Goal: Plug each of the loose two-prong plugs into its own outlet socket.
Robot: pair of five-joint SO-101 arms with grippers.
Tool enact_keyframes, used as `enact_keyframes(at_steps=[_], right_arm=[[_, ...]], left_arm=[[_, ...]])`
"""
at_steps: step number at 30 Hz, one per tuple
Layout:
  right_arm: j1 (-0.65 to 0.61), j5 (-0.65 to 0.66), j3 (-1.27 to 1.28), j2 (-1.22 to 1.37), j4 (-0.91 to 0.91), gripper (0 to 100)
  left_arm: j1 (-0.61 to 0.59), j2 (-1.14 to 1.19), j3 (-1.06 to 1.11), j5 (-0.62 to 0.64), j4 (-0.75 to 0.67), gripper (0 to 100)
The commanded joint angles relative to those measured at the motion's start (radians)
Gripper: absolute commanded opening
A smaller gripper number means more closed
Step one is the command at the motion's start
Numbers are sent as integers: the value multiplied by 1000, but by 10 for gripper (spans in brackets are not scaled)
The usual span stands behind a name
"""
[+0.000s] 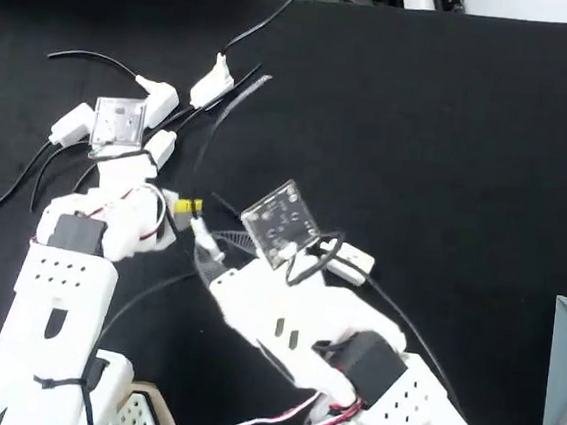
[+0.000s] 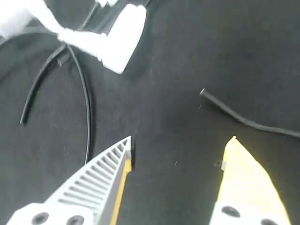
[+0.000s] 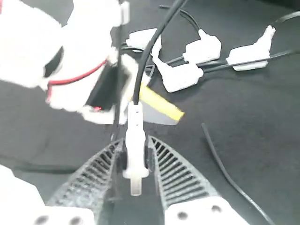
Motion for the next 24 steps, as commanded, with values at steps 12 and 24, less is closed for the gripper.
enact_keyframes(at_steps=[12,24], right_arm=[[-17,-3,-4,-10,-25,12],[20,-5,1,-15,-21,12]], left_arm=[[176,-129,-177,5,207,306],[225,-414,-62,0,213,306]])
